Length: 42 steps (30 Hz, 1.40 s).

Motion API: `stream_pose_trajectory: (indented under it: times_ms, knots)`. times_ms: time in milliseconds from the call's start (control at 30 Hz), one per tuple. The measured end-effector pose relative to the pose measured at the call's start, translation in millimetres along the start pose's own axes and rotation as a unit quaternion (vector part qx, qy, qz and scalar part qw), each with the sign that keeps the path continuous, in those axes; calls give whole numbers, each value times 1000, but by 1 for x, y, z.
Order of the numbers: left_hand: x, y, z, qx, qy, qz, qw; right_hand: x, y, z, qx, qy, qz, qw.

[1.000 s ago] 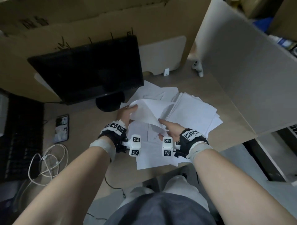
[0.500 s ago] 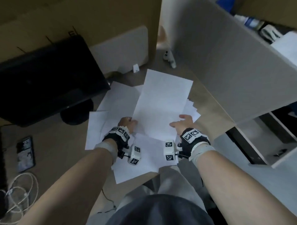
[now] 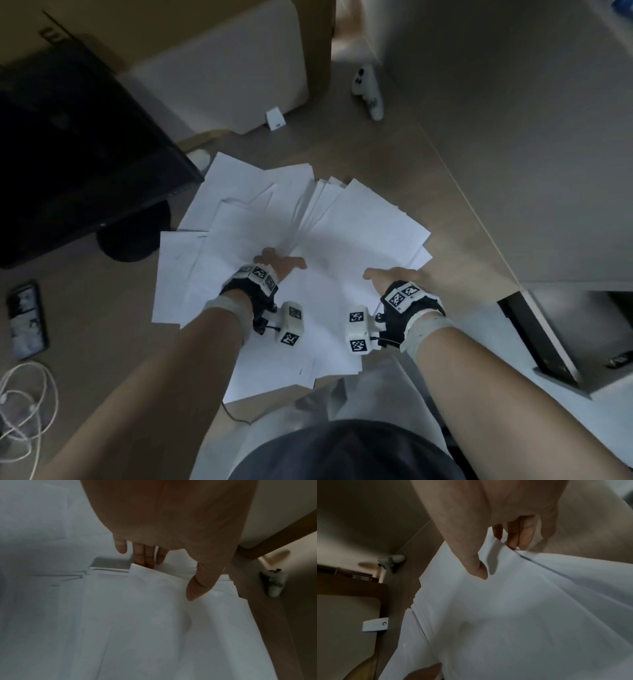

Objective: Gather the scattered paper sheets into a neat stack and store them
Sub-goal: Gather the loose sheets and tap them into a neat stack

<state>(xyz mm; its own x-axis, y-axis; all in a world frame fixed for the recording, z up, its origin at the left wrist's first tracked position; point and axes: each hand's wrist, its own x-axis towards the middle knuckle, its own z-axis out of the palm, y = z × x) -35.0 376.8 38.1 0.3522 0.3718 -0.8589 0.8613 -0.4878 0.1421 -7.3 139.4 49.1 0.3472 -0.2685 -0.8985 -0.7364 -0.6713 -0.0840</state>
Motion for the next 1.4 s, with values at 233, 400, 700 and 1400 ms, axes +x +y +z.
stream_pose_trajectory:
  times_ms: [233, 400, 700, 1400]
  knots:
    - [-8, 15, -5, -77, -77, 19, 994, 0, -9, 3, 40, 16, -4, 999]
    - [1, 13, 5, -48, -59, 75, 994, -15, -8, -2, 24, 8, 11, 1000]
    - [-23, 1, -3, -87, -50, 178, 979, -21, -3, -6, 95, 95, 12, 991]
    - [-157, -12, -65, -451, 234, 204, 837, -128, -130, -75, 196, 36, -446, 873]
